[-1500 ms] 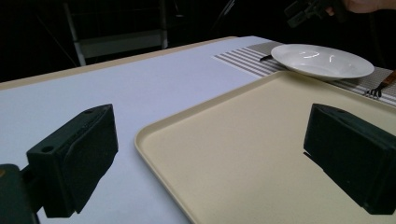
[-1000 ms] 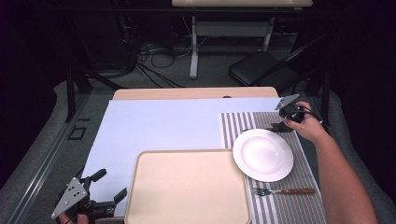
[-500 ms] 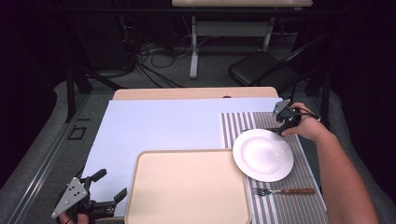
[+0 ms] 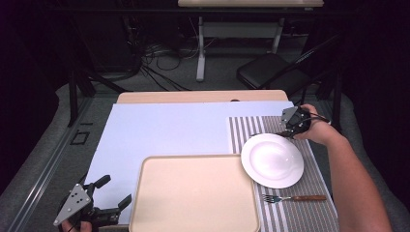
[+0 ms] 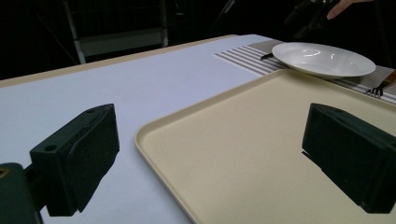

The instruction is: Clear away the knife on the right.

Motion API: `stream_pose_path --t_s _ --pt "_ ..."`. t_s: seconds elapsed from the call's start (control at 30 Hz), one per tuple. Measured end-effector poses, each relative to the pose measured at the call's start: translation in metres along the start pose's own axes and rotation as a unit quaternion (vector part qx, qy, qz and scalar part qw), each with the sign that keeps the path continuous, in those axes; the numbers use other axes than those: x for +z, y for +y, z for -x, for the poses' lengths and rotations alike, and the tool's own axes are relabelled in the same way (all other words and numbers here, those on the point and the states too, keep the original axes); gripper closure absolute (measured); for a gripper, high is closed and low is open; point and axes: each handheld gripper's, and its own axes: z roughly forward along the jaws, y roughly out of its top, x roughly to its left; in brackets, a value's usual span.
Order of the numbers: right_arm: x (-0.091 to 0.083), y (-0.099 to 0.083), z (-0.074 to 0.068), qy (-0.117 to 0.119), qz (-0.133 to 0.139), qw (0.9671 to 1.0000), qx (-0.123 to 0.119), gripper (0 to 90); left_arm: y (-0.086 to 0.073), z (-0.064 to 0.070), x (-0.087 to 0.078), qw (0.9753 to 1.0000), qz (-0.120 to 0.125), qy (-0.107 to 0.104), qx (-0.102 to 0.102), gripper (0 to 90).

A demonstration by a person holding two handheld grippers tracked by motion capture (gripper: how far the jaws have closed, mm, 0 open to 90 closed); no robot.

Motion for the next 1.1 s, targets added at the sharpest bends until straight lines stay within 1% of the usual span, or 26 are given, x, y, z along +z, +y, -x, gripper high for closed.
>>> stream_pose_path --t_s 0.03,0.07,0.1,0.13,0.17,0.2,0.23,0.27,0.3,0.33,0.37,0.4,0.43,0.47,0.5,0.53,0.57,0.6,0.67,0.7,0.8,0.83,0.87,0.93,1.07,1.1 --pt "-0.002 0.001 0.000 0.005 -0.019 0.9998 -0.007 42.6 0.000 0.000 0.000 1.0000 0.000 0.000 -0.001 4.3" --pt "-0.001 0.002 0.001 0.010 -0.020 0.9996 -0.015 43.8 0.000 0.000 0.000 1.0000 0.000 0.001 -0.001 4.3" --pt "0.005 -0.001 0.000 0.004 0.020 0.9997 -0.009 46.7 0.000 0.000 0.000 1.0000 -0.001 0.002 -0.001 4.3" --pt "0.007 -0.001 0.000 0.011 0.021 0.9997 -0.010 48.7 0.000 0.000 0.000 1.0000 -0.001 0.002 -0.001 4.3" --pt "0.005 -0.001 0.000 0.017 0.000 0.9997 -0.014 48.9 0.000 0.000 0.000 1.0000 -0.001 0.003 -0.001 4.4" --pt "0.001 0.002 0.003 0.034 -0.051 0.9978 -0.025 49.0 0.000 0.000 0.000 1.0000 0.000 0.003 -0.002 4.4" --pt "0.012 -0.003 -0.002 0.011 0.023 0.9997 -0.006 49.1 0.000 0.000 0.000 1.0000 0.000 0.003 -0.002 4.4" --pt "0.017 -0.005 -0.003 0.009 0.047 0.9988 -0.001 49.6 -0.001 -0.001 0.000 1.0000 0.000 0.004 -0.003 4.4" --pt "0.014 -0.005 -0.005 0.014 0.021 0.9997 0.004 50.0 -0.001 -0.001 0.000 1.0000 -0.001 0.005 -0.004 4.4" --pt "0.011 -0.002 -0.002 0.028 -0.011 0.9993 -0.020 50.1 -0.001 -0.001 0.000 1.0000 0.000 0.005 -0.005 4.4" --pt "0.009 0.000 0.000 0.036 -0.039 0.9979 -0.036 50.0 -0.001 -0.001 0.000 1.0000 -0.001 0.005 -0.005 4.5" --pt "0.009 0.000 -0.001 0.042 -0.053 0.9971 -0.034 51.6 -0.001 -0.001 0.000 1.0000 -0.001 0.005 -0.006 4.4" --pt "0.011 0.000 -0.001 0.050 -0.048 0.9967 -0.042 52.7 -0.001 -0.001 0.000 1.0000 -0.001 0.005 -0.007 4.4" --pt "0.013 -0.001 -0.003 0.050 -0.043 0.9969 -0.041 52.7 -0.001 -0.001 0.000 1.0000 -0.001 0.005 -0.006 4.4" --pt "0.015 -0.001 -0.003 0.049 -0.045 0.9970 -0.041 52.7 -0.001 -0.001 0.000 1.0000 -0.001 0.005 -0.006 4.4" --pt "0.017 -0.002 -0.003 0.044 -0.049 0.9968 -0.046 52.5 -0.001 -0.001 0.000 1.0000 -0.002 0.006 -0.006 4.4" --pt "0.017 -0.002 -0.003 0.043 -0.056 0.9965 -0.044 52.6 -0.001 -0.001 0.000 1.0000 -0.002 0.006 -0.006 4.4" --pt "0.018 -0.002 -0.003 0.044 -0.060 0.9963 -0.042 53.7 -0.001 -0.001 0.000 1.0000 -0.002 0.005 -0.006 4.4" --pt "0.019 -0.002 -0.002 0.044 -0.067 0.9956 -0.049 56.4 -0.001 -0.001 0.001 1.0000 -0.002 0.004 -0.004 4.8" --pt "0.019 -0.003 -0.002 0.045 -0.071 0.9955 -0.045 56.8 -0.001 -0.001 0.001 1.0000 -0.003 0.004 -0.004 5.1" --pt "0.021 -0.005 -0.002 0.043 -0.076 0.9951 -0.048 57.3 -0.002 -0.001 0.001 1.0000 -0.004 0.005 -0.005 5.4" --pt "0.022 -0.006 -0.001 0.043 -0.074 0.9949 -0.053 57.0 -0.002 -0.001 0.001 1.0000 -0.004 0.006 -0.005 5.5" --pt "0.022 -0.006 -0.002 0.042 -0.074 0.9953 -0.045 56.6 -0.002 -0.001 0.001 1.0000 -0.004 0.006 -0.005 5.6" --pt "0.024 -0.008 -0.002 0.044 -0.061 0.9959 -0.049 56.2 -0.002 -0.001 0.001 1.0000 -0.004 0.006 -0.005 5.9" --pt "0.029 -0.008 -0.005 0.053 -0.065 0.9953 -0.049 56.4 -0.002 -0.001 0.001 0.9999 -0.005 0.007 -0.006 6.1" --pt "0.030 -0.009 -0.006 0.055 -0.062 0.9956 -0.044 56.4 -0.002 -0.001 0.001 0.9999 -0.005 0.008 -0.006 6.2"
